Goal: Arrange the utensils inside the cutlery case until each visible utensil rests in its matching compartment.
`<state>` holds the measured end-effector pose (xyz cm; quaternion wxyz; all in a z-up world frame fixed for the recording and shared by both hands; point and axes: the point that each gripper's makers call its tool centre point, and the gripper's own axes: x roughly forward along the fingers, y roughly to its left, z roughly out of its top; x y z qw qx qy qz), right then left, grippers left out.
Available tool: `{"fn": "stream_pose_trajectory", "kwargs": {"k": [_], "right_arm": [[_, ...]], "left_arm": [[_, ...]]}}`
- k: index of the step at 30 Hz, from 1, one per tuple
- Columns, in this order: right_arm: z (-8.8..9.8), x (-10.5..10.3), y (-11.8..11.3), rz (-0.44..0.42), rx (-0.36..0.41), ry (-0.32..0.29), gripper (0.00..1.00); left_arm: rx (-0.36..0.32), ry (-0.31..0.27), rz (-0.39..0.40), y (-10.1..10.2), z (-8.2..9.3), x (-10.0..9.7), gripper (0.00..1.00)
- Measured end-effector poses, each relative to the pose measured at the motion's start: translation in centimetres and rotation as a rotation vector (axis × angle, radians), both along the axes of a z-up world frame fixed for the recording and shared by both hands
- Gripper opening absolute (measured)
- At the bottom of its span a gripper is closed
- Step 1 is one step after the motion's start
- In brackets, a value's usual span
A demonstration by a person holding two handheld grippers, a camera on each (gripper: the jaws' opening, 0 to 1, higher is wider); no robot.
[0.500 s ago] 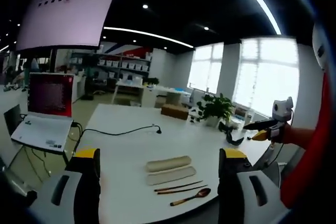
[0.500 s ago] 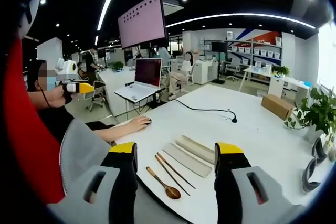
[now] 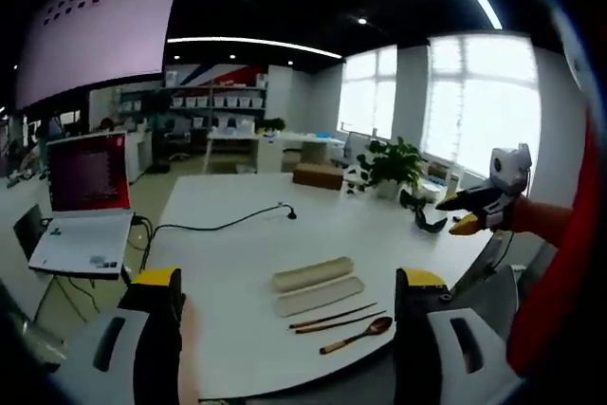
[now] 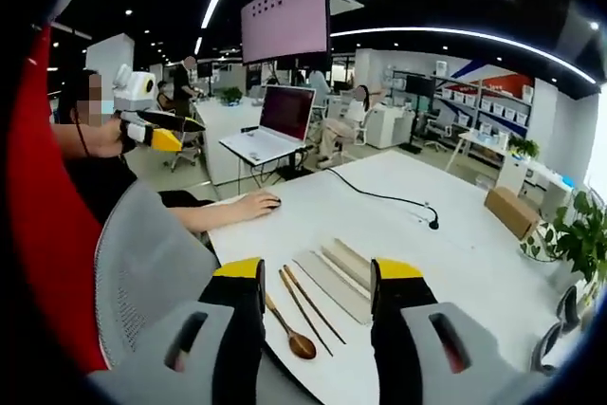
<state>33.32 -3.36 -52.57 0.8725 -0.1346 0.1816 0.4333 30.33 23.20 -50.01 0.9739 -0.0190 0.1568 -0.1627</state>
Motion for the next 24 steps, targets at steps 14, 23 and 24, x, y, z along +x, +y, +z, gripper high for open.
{"fn": "stream_pose_trajectory", "kwargs": {"k": [14, 23, 24], "right_arm": [[-1.8, 1.3, 3.6, 0.125, -0.076, 0.011, 0.44], [-2.1, 2.0, 6.7, 0.206, -0.110, -0.002, 0.48], [-2.2, 2.0, 7.1, 0.221, -0.119, -0.007, 0.48]], "left_arm": [[0.023, -0.006, 0.037, 1.1, 0.9, -1.9, 1.00], [0.028, -0.006, 0.046, 1.3, 0.8, -2.8, 1.00], [0.025, -0.007, 0.049, 1.4, 0.8, -2.8, 1.00]]}}
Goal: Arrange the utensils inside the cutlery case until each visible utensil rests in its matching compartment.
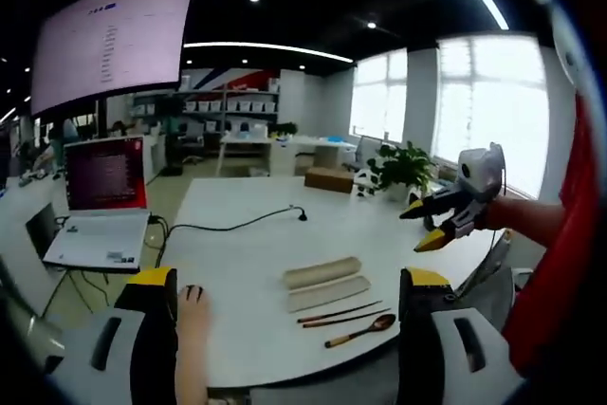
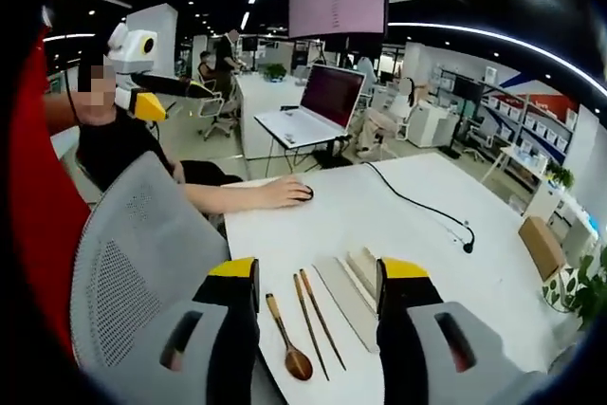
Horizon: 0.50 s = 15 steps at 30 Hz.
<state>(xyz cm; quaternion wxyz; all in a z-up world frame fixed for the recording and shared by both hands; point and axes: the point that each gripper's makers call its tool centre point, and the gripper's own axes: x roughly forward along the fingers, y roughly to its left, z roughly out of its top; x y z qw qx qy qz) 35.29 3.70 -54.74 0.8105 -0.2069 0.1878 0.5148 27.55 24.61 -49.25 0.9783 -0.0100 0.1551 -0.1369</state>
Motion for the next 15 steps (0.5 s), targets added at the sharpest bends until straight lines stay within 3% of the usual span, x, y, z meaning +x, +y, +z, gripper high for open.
{"fn": "stream_pose_trajectory", "kwargs": {"k": [15], "right_arm": [[-2.1, 0.0, 1.5, 0.086, -0.073, -0.005, 0.44]], "left_arm": [[-0.003, 0.001, 0.021, 0.0, -0.2, -1.3, 0.99]]}}
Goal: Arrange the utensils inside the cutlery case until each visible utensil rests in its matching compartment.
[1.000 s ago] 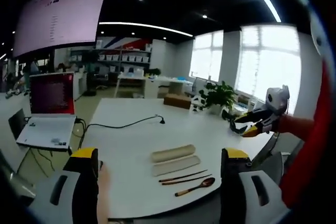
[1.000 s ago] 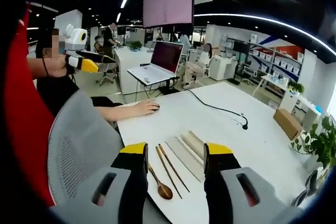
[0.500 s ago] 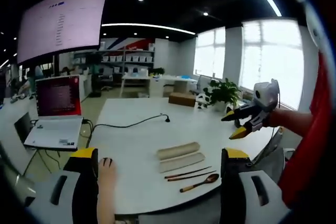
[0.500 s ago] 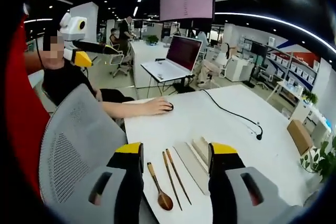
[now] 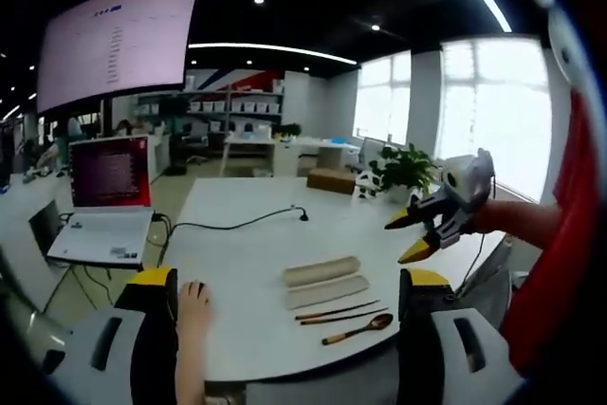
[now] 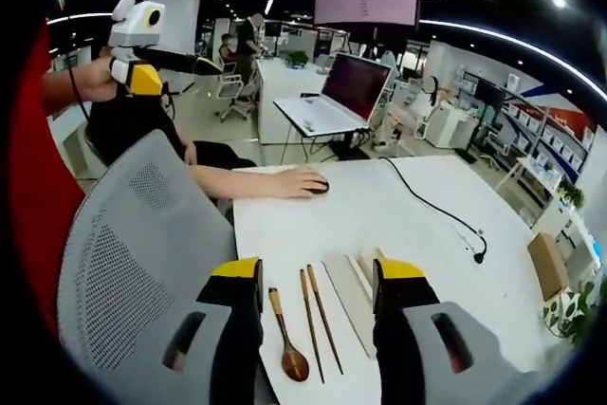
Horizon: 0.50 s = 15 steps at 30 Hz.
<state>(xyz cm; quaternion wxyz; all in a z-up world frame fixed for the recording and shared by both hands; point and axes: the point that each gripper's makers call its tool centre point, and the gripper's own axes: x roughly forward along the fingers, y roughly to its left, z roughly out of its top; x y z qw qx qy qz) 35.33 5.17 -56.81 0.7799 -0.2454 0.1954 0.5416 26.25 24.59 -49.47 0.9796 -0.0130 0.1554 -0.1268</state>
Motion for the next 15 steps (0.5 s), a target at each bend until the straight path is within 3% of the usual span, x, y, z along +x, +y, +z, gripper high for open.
{"fn": "stream_pose_trajectory", "kwargs": {"k": [9, 15], "right_arm": [[-1.6, -0.3, 0.4, 0.013, -0.016, 0.027, 0.41], [-3.2, -0.2, 0.6, -0.026, 0.017, 0.090, 0.39]], "left_arm": [[-0.041, -0.011, 0.008, 0.0, 0.0, -0.5, 1.00], [-0.090, -0.018, 0.020, 0.0, 0.5, -0.3, 1.00]]}}
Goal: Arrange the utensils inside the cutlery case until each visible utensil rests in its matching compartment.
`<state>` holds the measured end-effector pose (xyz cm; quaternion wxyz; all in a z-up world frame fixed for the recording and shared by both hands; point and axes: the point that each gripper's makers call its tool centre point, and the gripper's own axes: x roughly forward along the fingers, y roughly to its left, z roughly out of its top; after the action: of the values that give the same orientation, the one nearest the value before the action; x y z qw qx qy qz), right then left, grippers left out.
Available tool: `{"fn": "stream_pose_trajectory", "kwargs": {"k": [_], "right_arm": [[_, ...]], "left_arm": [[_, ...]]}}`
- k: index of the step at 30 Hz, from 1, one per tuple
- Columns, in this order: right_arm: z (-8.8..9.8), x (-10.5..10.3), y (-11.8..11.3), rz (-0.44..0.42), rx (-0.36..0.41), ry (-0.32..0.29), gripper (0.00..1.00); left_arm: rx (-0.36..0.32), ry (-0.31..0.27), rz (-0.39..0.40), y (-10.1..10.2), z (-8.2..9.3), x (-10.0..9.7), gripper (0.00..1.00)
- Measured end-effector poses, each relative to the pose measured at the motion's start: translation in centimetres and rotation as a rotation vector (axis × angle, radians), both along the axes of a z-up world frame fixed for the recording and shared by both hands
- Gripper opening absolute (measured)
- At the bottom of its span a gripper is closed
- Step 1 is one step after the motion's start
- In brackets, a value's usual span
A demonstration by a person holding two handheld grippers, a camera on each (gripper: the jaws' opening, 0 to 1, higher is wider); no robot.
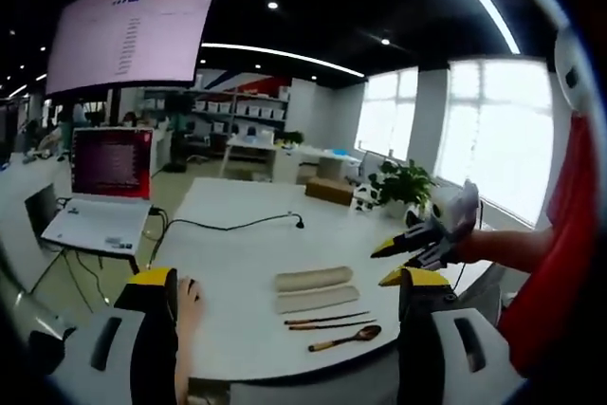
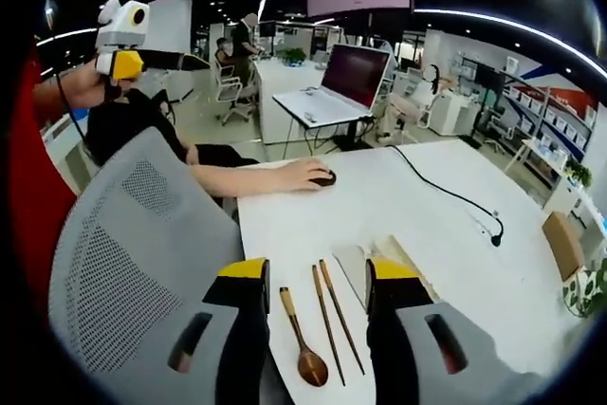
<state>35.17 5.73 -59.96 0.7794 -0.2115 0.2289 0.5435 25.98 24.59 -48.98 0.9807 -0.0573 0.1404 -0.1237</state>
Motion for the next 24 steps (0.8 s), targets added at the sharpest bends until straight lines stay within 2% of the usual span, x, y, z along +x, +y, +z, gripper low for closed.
{"fn": "stream_pose_trajectory", "kwargs": {"k": [4, 8, 10, 12, 16, 21, 24], "right_arm": [[-1.6, 0.0, -0.6, -0.014, -0.040, 0.007, 0.39], [-3.3, 0.7, -2.0, -0.045, -0.124, -0.026, 0.32], [-3.9, 0.8, -2.0, -0.053, -0.107, -0.009, 0.34], [-4.6, 0.1, -1.9, -0.054, -0.091, 0.064, 0.36], [-5.9, 0.2, -2.0, -0.039, -0.138, 0.045, 0.35], [-7.0, 0.1, -1.6, -0.038, -0.132, 0.091, 0.34], [-7.8, 0.1, -1.5, -0.041, -0.135, 0.113, 0.34]], "left_arm": [[0.019, 0.003, 0.000, 0.0, 0.0, 0.1, 1.00], [0.010, -0.003, 0.007, 0.0, 0.2, 0.0, 0.99], [0.008, 0.005, 0.010, 0.0, 0.1, 0.0, 0.99], [0.013, 0.015, 0.009, 0.0, -0.1, -0.1, 0.99], [0.032, 0.020, 0.003, -0.3, -0.3, -0.3, 0.99], [0.040, 0.032, -0.006, -0.5, -0.7, 0.0, 0.99], [0.075, 0.031, -0.002, -0.1, -0.7, 0.2, 1.00]]}}
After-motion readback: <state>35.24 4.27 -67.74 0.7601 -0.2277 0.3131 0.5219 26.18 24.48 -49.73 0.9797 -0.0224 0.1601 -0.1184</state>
